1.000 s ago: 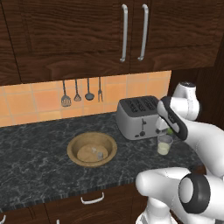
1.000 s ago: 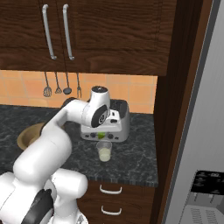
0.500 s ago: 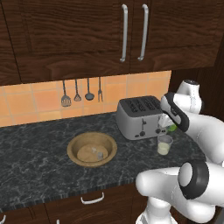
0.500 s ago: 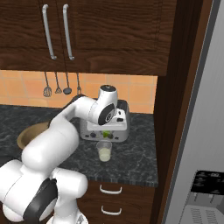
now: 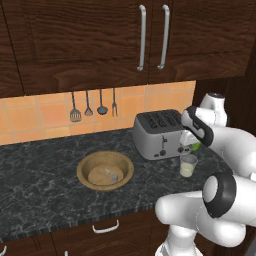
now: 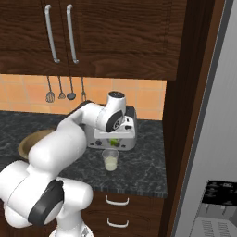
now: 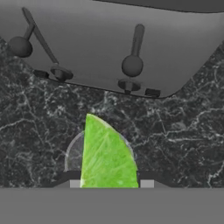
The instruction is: Grab a lemon wedge from the fridge and one ice cube from the ice bowl, and put them in the glass of lemonade.
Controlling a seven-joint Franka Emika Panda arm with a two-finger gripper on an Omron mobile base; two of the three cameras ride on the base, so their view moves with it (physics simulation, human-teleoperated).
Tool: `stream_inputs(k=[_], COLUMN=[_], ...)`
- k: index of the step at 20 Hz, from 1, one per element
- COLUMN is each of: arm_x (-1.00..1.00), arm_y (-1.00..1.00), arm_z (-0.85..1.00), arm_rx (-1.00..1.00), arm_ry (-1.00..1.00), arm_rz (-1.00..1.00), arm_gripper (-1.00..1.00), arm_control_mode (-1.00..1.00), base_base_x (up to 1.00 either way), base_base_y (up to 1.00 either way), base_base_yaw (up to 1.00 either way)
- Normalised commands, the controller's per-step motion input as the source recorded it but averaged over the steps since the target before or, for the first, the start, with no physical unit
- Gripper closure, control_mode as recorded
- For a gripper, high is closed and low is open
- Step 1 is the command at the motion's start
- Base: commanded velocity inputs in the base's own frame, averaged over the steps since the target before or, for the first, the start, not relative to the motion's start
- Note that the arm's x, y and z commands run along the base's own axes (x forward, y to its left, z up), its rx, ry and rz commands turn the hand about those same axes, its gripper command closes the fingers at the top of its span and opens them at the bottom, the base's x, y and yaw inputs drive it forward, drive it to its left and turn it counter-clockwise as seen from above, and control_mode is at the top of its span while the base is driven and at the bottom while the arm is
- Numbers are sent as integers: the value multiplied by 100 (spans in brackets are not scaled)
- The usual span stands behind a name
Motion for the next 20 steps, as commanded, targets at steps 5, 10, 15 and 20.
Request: stream_inputs(k=[5,10,15,20], arm_x=[-17,3,9,0], arm_y=[7,10,0,0], arm_z=[-2,0,-4,-5], arm_rx=[0,0,0,0], arm_ry=[-3,0,0,0], arm_rz=[0,0,0,0], arm_gripper=[100,100,100,100], arm_control_mode=[-100,-100,-100,-100], base_base_x=[0,0,0,0], base_base_y=[0,0,0,0], base_base_yaw=[0,0,0,0])
